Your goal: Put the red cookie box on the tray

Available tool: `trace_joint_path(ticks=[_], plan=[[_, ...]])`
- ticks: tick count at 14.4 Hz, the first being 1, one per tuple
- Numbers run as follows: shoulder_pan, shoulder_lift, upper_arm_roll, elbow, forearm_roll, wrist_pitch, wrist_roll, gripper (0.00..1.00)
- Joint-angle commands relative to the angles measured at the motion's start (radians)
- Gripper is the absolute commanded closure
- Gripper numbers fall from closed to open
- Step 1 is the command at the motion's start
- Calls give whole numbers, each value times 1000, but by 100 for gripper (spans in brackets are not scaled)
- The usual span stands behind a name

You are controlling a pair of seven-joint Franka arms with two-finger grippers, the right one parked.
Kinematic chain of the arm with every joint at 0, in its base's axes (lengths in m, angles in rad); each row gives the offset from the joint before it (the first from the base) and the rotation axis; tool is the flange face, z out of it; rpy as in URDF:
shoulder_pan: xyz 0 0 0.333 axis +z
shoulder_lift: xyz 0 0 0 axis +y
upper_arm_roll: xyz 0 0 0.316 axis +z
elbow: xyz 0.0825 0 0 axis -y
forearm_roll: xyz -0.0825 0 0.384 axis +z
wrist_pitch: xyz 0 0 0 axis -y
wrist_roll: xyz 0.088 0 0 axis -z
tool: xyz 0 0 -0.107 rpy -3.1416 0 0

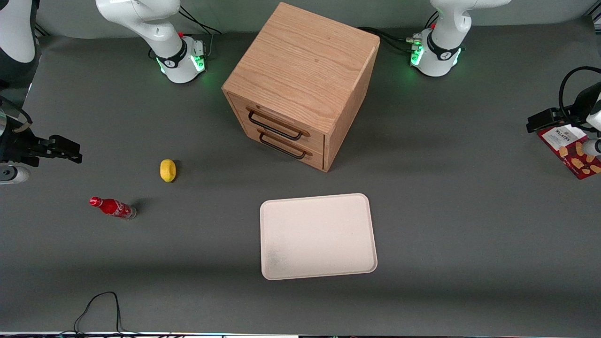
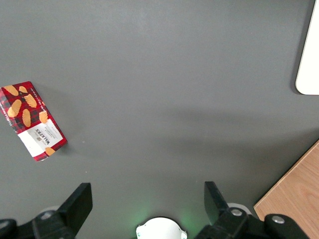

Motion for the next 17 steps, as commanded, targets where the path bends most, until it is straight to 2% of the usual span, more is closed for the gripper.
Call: trace_joint_path(ticks=[1,17], plan=[[-18,16,13,38,-4,-34,-2,0],[-8,33,16,69,-4,-45,-2,0]])
